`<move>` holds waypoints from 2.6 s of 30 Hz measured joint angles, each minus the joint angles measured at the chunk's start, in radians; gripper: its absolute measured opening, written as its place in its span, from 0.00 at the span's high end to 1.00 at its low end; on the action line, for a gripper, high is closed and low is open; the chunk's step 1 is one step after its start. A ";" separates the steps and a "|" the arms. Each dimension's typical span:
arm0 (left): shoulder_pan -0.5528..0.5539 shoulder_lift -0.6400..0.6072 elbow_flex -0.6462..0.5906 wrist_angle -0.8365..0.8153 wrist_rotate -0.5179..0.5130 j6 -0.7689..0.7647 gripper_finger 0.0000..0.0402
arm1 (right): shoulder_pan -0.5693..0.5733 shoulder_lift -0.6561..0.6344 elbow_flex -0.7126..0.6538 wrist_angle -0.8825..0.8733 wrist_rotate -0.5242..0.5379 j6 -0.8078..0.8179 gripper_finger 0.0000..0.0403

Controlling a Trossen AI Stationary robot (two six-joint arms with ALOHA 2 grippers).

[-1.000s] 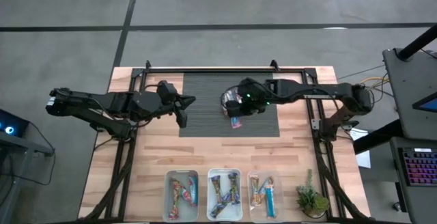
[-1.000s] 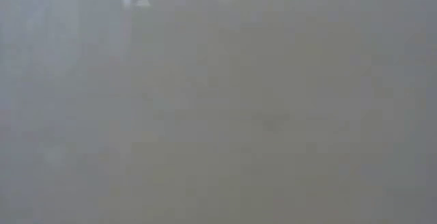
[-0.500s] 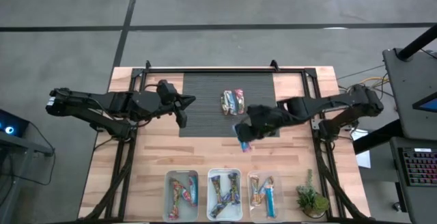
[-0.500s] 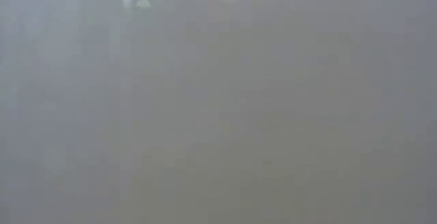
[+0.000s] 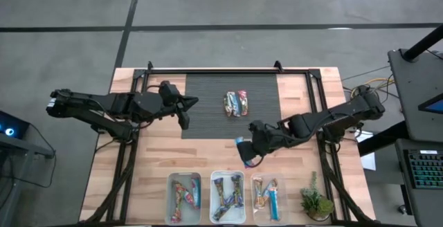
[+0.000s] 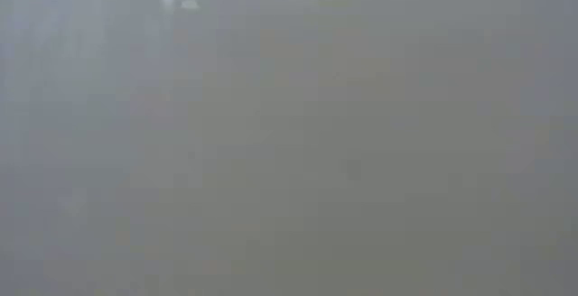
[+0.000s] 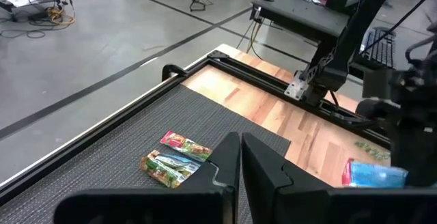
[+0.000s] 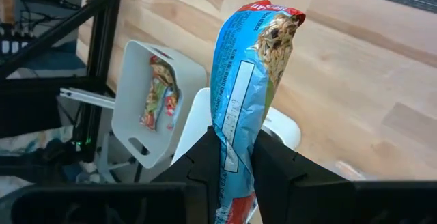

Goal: Pick and place Granola Bars by type
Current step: Put the left red granola bar into the gray bin

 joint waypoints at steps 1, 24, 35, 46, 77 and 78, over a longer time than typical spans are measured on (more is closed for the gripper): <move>0.000 0.000 0.002 0.000 0.004 0.000 1.00 | 0.001 0.004 0.000 0.015 0.000 -0.019 0.85; -0.003 -0.243 0.030 -0.177 0.243 0.080 1.00 | 0.004 0.058 0.000 0.440 0.031 -0.271 0.85; -0.002 -0.341 0.030 -0.186 0.243 0.168 1.00 | 0.004 0.266 0.075 0.818 0.049 -0.199 0.85; -0.002 -0.344 0.029 -0.192 0.243 0.168 1.00 | 0.004 0.534 0.350 0.805 -0.029 -0.199 0.85; -0.002 -0.343 0.027 -0.230 0.243 0.156 1.00 | 0.112 0.926 0.843 0.334 0.184 0.330 0.85; -0.003 -0.343 0.027 -0.230 0.243 0.156 1.00 | 0.115 0.926 0.844 0.333 0.187 0.339 0.85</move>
